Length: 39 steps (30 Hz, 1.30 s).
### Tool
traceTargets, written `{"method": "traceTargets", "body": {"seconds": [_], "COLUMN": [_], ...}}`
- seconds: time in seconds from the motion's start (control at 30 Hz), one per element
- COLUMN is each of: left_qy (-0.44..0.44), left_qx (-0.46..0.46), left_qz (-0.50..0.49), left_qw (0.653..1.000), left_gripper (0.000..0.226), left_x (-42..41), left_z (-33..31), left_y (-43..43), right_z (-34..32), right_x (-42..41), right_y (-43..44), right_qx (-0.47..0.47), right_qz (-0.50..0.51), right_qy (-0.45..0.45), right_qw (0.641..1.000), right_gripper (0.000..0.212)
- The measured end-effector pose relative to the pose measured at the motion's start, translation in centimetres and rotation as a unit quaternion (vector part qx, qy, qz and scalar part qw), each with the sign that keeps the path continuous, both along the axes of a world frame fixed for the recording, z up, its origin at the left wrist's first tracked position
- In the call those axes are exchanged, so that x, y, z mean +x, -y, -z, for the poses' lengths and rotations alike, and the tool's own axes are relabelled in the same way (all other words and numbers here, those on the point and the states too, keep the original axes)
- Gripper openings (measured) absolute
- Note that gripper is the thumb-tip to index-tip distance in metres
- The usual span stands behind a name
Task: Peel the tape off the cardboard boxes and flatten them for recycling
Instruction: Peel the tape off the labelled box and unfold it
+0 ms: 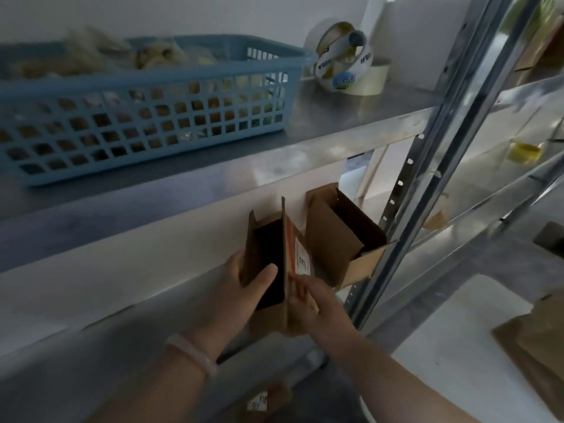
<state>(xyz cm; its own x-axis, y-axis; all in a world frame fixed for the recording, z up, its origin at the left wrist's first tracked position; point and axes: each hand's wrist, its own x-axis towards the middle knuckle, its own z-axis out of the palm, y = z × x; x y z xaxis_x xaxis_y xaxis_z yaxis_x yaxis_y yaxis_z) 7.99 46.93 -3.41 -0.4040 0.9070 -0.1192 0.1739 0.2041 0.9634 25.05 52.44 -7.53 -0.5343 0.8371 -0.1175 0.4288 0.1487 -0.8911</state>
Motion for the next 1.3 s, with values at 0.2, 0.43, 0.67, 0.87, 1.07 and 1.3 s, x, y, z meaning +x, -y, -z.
{"method": "traceTargets", "body": {"seconds": [0.2, 0.43, 0.67, 0.87, 1.07, 1.3], "left_qy": [0.065, 0.201, 0.135, -0.214, -0.163, -0.059], "left_qx": [-0.090, -0.081, 0.002, 0.092, 0.091, 0.051], "left_qz": [-0.020, -0.005, -0.140, -0.222, -0.176, -0.213], "left_qw": [0.994, 0.976, 0.981, 0.947, 0.967, 0.974], "left_gripper": [0.067, 0.074, 0.097, 0.091, 0.037, 0.033], "left_x": [-4.0, -4.7, -7.8, -11.5, -12.5, -11.4], "left_z": [1.9, 5.7, 3.8, 1.0, 1.9, 5.9], "left_y": [2.4, 7.6, 8.7, 10.4, 11.8, 14.1], "right_z": [0.4, 2.0, -2.1, -5.9, -4.5, -0.5], "right_x": [-2.1, -2.1, -4.1, -6.8, -11.0, -13.2], "right_y": [1.0, 0.6, 0.8, 0.2, 1.4, 2.9], "right_qx": [-0.021, -0.174, 0.075, 0.428, 0.500, 0.508], "right_qz": [0.023, 0.109, 0.029, -0.105, -0.195, -0.197], "right_qy": [-0.004, -0.034, -0.020, 0.127, 0.111, 0.198], "right_qw": [0.999, 0.978, 0.997, 0.889, 0.836, 0.815], "right_gripper": [0.043, 0.083, 0.061, 0.072, 0.052, 0.066]}}
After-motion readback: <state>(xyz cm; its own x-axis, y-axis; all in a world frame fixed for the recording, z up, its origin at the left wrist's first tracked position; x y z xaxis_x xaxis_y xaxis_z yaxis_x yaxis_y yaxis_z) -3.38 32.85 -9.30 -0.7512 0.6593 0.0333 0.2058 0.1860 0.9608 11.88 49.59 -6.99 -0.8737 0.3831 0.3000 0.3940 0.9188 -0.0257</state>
